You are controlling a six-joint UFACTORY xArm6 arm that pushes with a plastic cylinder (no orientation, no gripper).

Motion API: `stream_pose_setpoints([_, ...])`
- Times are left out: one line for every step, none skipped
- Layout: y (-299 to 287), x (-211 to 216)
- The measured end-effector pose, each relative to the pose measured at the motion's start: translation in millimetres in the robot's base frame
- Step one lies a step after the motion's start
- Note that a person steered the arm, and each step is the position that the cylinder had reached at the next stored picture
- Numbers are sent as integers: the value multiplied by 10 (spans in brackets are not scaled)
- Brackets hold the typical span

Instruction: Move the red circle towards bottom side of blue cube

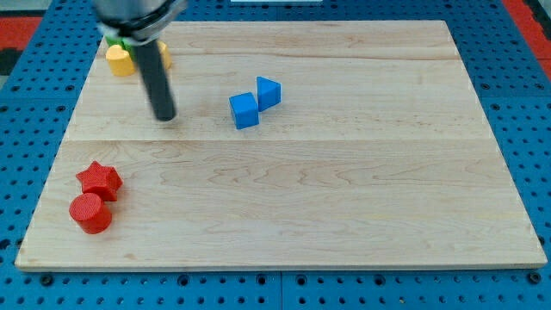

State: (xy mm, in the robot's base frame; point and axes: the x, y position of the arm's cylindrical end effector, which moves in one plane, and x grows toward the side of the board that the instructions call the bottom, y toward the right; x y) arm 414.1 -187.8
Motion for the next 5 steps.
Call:
stream_pose_setpoints([-884,428])
stream_pose_setpoints([-1158,1050])
stream_pose_setpoints([-889,1453])
stream_pose_setpoints([-237,1524])
stream_pose_setpoints([-57,1428])
